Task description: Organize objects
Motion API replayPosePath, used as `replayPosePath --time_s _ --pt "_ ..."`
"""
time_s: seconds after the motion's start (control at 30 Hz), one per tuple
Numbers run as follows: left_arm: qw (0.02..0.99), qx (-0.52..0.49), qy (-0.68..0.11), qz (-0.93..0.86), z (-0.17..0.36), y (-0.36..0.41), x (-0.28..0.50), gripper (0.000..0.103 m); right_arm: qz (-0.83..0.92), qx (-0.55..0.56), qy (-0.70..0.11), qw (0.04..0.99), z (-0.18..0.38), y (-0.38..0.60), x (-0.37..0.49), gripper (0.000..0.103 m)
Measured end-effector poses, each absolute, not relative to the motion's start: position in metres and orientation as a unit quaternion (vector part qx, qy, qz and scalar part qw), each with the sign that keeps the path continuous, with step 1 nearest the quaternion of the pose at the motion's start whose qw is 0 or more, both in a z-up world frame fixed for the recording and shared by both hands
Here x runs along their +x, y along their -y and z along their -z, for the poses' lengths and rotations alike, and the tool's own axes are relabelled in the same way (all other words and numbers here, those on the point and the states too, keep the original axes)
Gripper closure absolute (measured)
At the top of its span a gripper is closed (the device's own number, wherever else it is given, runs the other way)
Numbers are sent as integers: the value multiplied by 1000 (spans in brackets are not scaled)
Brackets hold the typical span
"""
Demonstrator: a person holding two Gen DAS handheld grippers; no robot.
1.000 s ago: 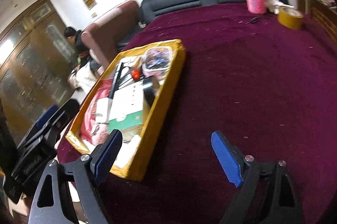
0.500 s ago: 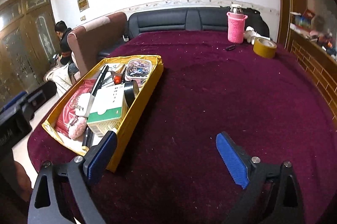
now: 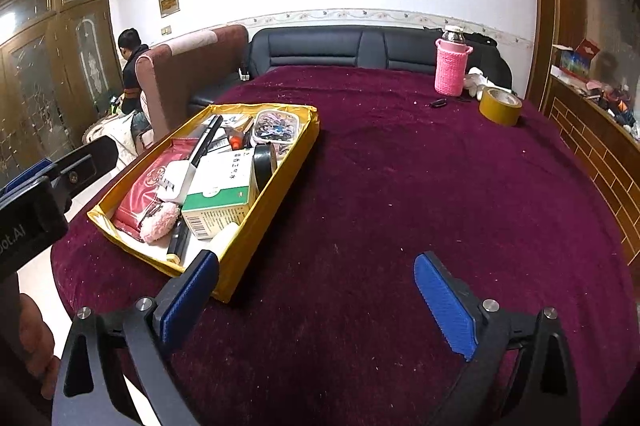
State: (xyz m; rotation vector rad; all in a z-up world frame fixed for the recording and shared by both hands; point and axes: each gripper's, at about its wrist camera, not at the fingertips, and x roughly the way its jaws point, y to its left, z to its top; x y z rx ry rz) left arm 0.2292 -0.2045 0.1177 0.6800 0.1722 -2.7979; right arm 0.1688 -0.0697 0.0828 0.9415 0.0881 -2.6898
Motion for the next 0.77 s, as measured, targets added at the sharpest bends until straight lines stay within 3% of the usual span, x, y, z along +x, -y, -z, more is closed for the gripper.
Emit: replayPosePath --time_s 0.47,0.77 --pt "128 244 -66 959 -110 200 239 0 941 310 -93 101 -78 83 182 0" --pt "126 290 -66 946 -90 194 232 0 935 325 -122 74 -73 87 147 0"
